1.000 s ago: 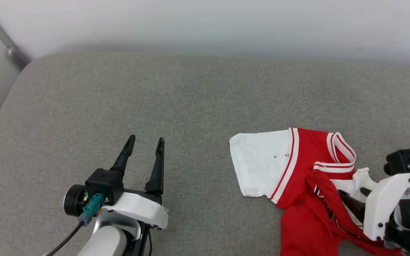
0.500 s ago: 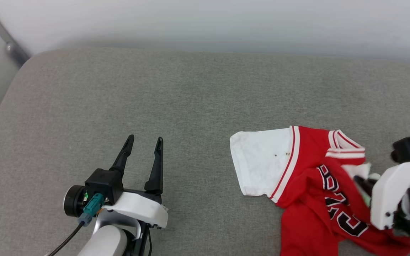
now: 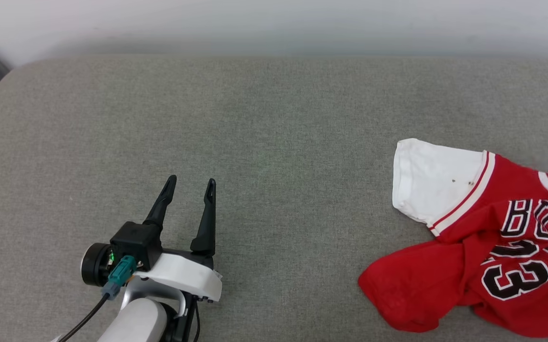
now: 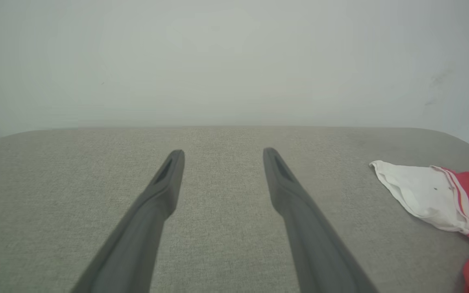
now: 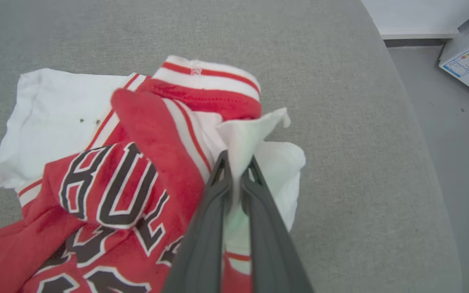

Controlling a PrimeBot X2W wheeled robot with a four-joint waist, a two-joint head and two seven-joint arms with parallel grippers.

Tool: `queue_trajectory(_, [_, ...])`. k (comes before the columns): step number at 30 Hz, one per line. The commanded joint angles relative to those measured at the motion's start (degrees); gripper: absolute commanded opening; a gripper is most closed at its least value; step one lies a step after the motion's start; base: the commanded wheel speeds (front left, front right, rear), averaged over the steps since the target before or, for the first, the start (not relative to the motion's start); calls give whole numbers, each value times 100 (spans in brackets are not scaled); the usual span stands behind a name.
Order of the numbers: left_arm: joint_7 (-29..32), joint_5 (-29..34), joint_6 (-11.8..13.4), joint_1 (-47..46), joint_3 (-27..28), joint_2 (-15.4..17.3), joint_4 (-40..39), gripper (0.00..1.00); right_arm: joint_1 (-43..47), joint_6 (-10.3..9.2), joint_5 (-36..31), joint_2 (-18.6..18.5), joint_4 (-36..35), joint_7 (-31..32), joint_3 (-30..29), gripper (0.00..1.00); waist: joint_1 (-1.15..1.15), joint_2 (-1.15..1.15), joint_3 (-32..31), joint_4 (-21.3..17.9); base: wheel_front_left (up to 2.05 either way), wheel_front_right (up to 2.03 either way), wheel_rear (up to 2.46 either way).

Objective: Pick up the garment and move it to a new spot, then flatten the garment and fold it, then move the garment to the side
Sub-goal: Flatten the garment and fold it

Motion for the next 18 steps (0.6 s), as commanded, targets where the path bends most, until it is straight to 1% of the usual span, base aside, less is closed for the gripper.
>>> queue_trajectory(1, [-3,35,7,-74,-6,12,-22,100,29,-2,18,159,244,-181,-50,0,-1,0,49,0,0,0,0])
queue_trajectory(3, [6,30,-1,-88,-7,27,-17,100,78,-2,26,322,708,-492,-82,55,-1,0,72,2,0,0,0])
queue_trajectory(4, [12,26,1,-90,-7,34,-14,100,78,-2,0,390,915,-668,-106,93,-1,0,80,-1,0,0,0])
queue_trajectory(5, [22,27,6,-97,-15,35,-14,100,53,-2,1,467,1118,-861,-131,100,-1,0,86,-2,0,0,0])
queue_trajectory(8, [44,22,5,-119,-39,42,1,100,-44,-2,-69,634,1537,-1513,-230,100,-1,0,79,-1,0,0,0])
queue_trajectory(11, [46,-9,1,-66,-50,53,45,100,-89,-2,-198,772,1678,-2234,-418,100,-1,0,-14,-19,0,0,0])
queue_trajectory(15, [31,-60,32,68,-43,62,113,100,55,-2,-377,1004,1467,-3073,-594,100,-1,0,-246,-67,0,0,0])
queue_trajectory(18, [31,-98,64,180,-25,62,134,100,262,-2,-539,1180,1136,-3485,-530,100,-1,0,-448,-119,0,0,0])
